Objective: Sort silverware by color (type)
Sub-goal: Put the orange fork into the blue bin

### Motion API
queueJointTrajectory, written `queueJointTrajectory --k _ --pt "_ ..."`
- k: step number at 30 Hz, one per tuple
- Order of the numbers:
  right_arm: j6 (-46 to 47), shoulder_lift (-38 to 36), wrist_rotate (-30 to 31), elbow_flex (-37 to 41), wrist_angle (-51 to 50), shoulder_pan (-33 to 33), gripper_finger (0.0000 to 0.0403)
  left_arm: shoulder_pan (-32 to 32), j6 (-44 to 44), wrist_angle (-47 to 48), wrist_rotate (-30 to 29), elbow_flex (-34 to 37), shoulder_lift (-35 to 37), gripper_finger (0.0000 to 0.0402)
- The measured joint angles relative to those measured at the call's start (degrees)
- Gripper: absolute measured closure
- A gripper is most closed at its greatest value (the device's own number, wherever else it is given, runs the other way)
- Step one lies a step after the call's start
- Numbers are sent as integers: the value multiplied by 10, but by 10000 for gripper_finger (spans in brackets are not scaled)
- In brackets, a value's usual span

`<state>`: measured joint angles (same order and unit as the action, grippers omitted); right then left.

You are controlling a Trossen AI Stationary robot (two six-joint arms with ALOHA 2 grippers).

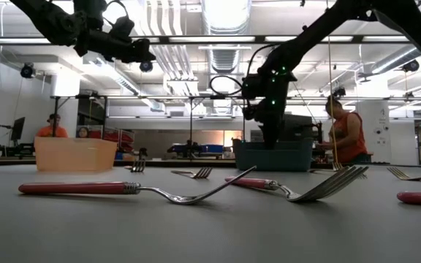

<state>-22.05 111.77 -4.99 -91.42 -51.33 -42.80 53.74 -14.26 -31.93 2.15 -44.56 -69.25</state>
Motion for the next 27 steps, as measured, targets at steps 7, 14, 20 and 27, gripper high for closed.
queueJointTrajectory --k 7,14,20,27 --pt "-33 0 3 37 50 14 324 0 0 0 0 0 0 253" --pt "-33 0 19 37 59 12 270 0 0 0 0 0 0 253" --pt "-51 0 42 37 76 12 252 0 0 0 0 0 0 253" --pt "-53 0 46 39 97 12 261 0 0 5 0 0 0 253"
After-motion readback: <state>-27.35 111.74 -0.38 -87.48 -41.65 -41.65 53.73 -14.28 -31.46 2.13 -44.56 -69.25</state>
